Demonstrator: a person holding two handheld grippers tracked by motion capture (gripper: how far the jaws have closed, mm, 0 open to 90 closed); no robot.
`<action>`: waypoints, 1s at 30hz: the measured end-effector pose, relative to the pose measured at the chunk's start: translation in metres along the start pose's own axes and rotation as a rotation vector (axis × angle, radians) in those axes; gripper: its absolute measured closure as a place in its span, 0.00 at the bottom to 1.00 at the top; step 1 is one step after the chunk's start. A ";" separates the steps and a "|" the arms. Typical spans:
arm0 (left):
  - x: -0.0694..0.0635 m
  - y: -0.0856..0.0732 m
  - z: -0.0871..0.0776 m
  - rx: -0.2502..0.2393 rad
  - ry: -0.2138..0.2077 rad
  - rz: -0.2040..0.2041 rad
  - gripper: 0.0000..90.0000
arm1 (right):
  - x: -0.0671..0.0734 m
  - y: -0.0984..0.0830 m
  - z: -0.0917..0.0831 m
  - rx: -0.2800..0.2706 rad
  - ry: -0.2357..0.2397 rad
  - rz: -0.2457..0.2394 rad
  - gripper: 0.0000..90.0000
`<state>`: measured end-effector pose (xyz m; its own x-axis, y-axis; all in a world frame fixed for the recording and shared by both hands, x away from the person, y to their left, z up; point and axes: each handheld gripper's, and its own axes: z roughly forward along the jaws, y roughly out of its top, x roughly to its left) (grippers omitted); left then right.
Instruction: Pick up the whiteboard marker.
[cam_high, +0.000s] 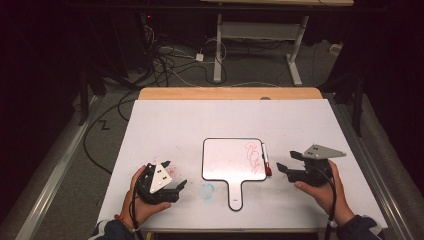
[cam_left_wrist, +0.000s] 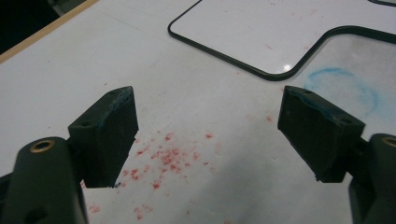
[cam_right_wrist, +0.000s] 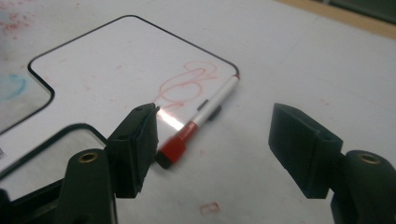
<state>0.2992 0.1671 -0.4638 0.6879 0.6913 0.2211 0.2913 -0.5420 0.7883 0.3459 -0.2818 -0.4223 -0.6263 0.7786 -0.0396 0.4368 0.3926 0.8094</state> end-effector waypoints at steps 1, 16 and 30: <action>0.000 0.000 0.001 0.000 -0.001 -0.002 0.21 | -0.002 0.004 0.005 0.018 0.010 0.018 0.39; -0.001 -0.001 0.005 0.026 -0.021 0.011 0.21 | -0.034 0.029 0.086 0.228 0.118 0.228 0.52; -0.001 -0.001 0.008 0.062 -0.019 0.014 0.21 | -0.039 0.026 0.105 0.250 0.159 0.271 0.83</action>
<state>0.3036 0.1630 -0.4699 0.7047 0.6745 0.2200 0.3221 -0.5804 0.7479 0.4494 -0.2501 -0.4611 -0.5507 0.7922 0.2629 0.7310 0.3058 0.6100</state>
